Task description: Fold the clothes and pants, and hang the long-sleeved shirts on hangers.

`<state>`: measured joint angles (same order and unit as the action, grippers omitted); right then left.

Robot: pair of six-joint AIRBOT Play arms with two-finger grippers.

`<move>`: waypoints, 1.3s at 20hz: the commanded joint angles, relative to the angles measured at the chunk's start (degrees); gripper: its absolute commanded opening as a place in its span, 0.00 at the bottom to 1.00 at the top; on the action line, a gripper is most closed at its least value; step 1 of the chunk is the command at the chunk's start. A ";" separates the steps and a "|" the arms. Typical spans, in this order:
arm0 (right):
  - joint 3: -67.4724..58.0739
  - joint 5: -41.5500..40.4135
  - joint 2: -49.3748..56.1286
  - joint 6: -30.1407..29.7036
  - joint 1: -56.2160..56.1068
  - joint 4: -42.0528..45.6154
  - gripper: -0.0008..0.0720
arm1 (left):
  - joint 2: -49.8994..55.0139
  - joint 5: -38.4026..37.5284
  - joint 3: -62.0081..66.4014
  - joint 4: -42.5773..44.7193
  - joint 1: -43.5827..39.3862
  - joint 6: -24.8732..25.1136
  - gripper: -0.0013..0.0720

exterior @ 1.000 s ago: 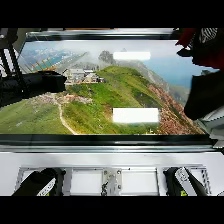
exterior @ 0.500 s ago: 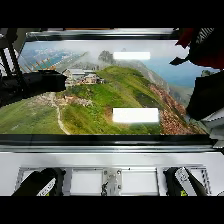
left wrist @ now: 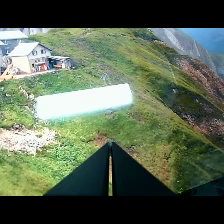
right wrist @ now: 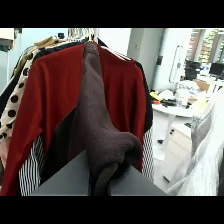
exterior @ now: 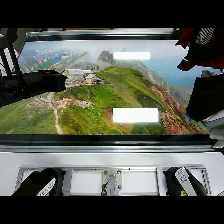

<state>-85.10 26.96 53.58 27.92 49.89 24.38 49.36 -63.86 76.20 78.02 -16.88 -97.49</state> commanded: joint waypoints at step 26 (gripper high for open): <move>0.02 -21.09 1.51 10.03 -0.07 5.22 0.03 | 0.09 0.04 -0.02 -0.20 -0.04 -0.07 0.03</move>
<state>-85.03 6.20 55.20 37.85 49.82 29.39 49.41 -63.81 76.20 77.82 -16.88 -97.58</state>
